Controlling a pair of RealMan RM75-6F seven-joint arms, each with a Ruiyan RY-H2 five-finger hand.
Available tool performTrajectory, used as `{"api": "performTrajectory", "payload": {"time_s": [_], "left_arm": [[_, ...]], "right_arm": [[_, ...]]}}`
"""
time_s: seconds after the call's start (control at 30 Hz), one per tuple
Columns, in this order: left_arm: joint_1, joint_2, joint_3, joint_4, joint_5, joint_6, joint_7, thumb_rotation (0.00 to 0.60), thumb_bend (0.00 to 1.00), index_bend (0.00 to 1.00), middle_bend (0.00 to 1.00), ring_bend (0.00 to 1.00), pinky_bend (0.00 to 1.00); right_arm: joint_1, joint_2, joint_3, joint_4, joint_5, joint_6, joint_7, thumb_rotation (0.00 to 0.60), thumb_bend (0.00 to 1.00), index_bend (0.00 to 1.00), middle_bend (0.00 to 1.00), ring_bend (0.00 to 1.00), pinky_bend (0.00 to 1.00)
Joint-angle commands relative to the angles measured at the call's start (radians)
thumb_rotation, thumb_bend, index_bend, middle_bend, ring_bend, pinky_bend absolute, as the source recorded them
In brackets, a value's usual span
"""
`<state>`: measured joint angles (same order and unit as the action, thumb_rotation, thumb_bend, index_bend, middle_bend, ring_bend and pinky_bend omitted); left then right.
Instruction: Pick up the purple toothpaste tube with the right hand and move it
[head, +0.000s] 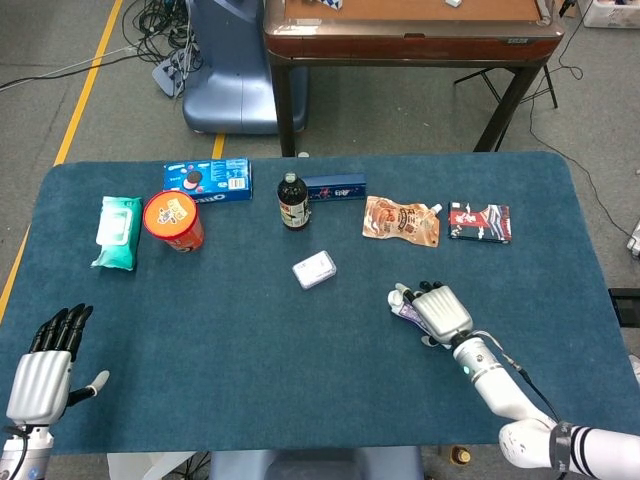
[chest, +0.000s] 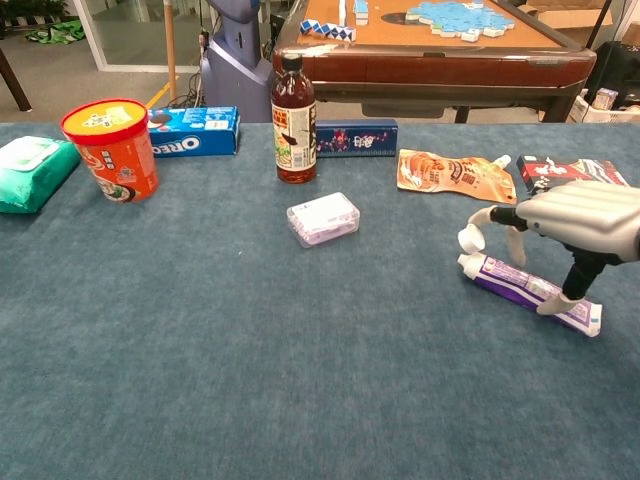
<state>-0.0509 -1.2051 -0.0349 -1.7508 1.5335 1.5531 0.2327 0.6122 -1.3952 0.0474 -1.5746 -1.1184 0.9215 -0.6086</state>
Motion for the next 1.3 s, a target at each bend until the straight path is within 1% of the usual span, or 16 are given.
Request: {"api": "performTrajectory", "payload": {"time_s": [0.03, 0.13, 0.3, 0.47, 0.6, 0.73, 0.93, 1.3], "left_arm": [[0.001, 0.001, 0.000, 0.000, -0.001, 0.002, 0.000, 0.600, 0.15, 0.00, 0.05, 0.05, 0.08], [0.003, 0.001, -0.001, 0.002, -0.002, 0.004, -0.003, 0.600, 0.15, 0.00, 0.05, 0.05, 0.08], [0.000, -0.001, 0.000, 0.007, -0.004, -0.003, -0.005, 0.600, 0.15, 0.00, 0.05, 0.05, 0.08], [-0.004, -0.004, 0.000, 0.007, 0.001, -0.006, -0.009, 0.600, 0.15, 0.00, 0.05, 0.05, 0.08], [0.000, -0.002, 0.001, 0.003, 0.001, -0.001, -0.009, 0.600, 0.15, 0.00, 0.05, 0.05, 0.08], [0.008, 0.004, 0.003, 0.000, -0.005, 0.004, -0.010, 0.600, 0.15, 0.00, 0.05, 0.05, 0.08], [0.011, 0.013, 0.006, -0.005, -0.005, 0.006, -0.015, 0.600, 0.15, 0.00, 0.05, 0.05, 0.08], [0.012, 0.015, 0.004, 0.000, -0.004, 0.006, -0.028, 0.600, 0.15, 0.00, 0.05, 0.05, 0.08]], "right_arm": [[0.007, -0.010, -0.012, 0.000, -0.033, -0.007, 0.023, 0.600, 0.00, 0.10, 0.42, 0.20, 0.28], [-0.003, -0.002, -0.029, -0.018, -0.080, 0.008, 0.057, 0.600, 0.00, 0.10, 0.42, 0.20, 0.28], [-0.031, 0.017, -0.061, -0.034, -0.129, 0.044, 0.074, 0.600, 0.00, 0.11, 0.42, 0.20, 0.28], [-0.049, 0.005, -0.053, 0.009, -0.146, 0.087, 0.087, 0.600, 0.01, 0.21, 0.42, 0.20, 0.28], [-0.042, -0.011, -0.046, 0.050, -0.165, 0.093, 0.082, 0.600, 0.09, 0.26, 0.41, 0.21, 0.28], [-0.033, -0.032, -0.048, 0.078, -0.184, 0.087, 0.061, 0.600, 0.11, 0.29, 0.40, 0.21, 0.28], [-0.033, -0.050, -0.058, 0.103, -0.214, 0.093, 0.045, 0.600, 0.21, 0.42, 0.41, 0.23, 0.28], [-0.040, -0.060, -0.064, 0.130, -0.224, 0.088, 0.031, 0.600, 0.22, 0.45, 0.44, 0.27, 0.28]]}}
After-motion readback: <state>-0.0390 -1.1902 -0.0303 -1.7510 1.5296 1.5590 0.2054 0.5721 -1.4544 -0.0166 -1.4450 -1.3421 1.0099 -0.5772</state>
